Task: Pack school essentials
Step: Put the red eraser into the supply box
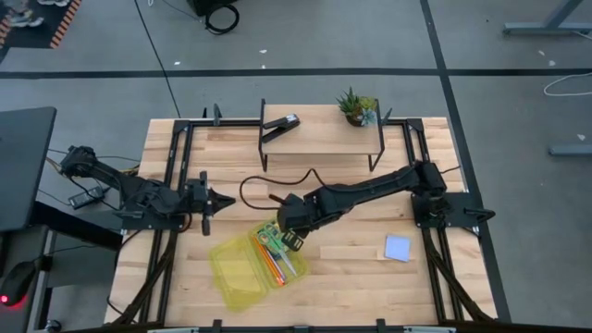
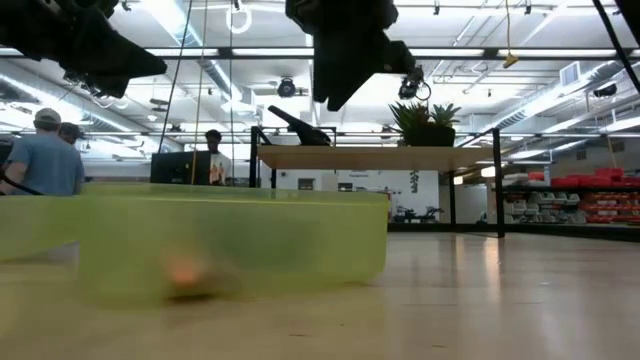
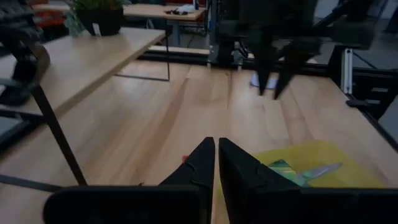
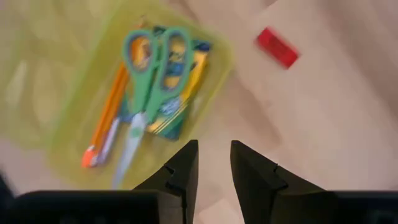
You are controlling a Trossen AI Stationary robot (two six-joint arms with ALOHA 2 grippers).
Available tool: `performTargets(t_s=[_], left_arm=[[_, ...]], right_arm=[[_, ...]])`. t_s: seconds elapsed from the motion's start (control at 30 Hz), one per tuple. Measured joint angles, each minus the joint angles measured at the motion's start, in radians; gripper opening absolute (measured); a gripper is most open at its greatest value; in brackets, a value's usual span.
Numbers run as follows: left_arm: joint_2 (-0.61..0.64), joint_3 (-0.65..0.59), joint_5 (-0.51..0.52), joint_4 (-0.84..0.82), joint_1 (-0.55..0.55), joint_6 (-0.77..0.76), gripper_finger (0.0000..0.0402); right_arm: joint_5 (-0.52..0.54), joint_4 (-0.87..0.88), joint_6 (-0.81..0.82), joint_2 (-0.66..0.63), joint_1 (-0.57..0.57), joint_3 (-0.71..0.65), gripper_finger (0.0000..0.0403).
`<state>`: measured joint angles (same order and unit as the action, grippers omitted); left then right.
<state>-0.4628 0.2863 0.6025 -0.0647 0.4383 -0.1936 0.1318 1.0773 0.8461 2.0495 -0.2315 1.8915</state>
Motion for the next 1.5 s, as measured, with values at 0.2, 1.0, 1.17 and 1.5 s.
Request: performTargets(t_s=[0.2,1.0,1.17,1.5], left_arm=[[0.008,0.0,-0.001,-0.021,0.023,-0.032,0.0021],[0.005,0.0,0.119,-0.018,0.034,-0.033,0.0017],[0.005,0.0,0.119,-0.016,0.034,-0.024,0.0025],[0.005,0.0,0.119,-0.015,0.034,-0.023,0.0026]], right_arm=[[0.029,-0.023,-0.08,-0.002,0.042,-0.043,0.0115],[-0.196,-0.311,-0.832,0.002,0.325,-0.336,0.0127],[-0.211,-0.314,-0.961,0.002,0.342,-0.336,0.0127],[-0.199,-0.326,-1.028,0.002,0.342,-0.336,0.0127]])
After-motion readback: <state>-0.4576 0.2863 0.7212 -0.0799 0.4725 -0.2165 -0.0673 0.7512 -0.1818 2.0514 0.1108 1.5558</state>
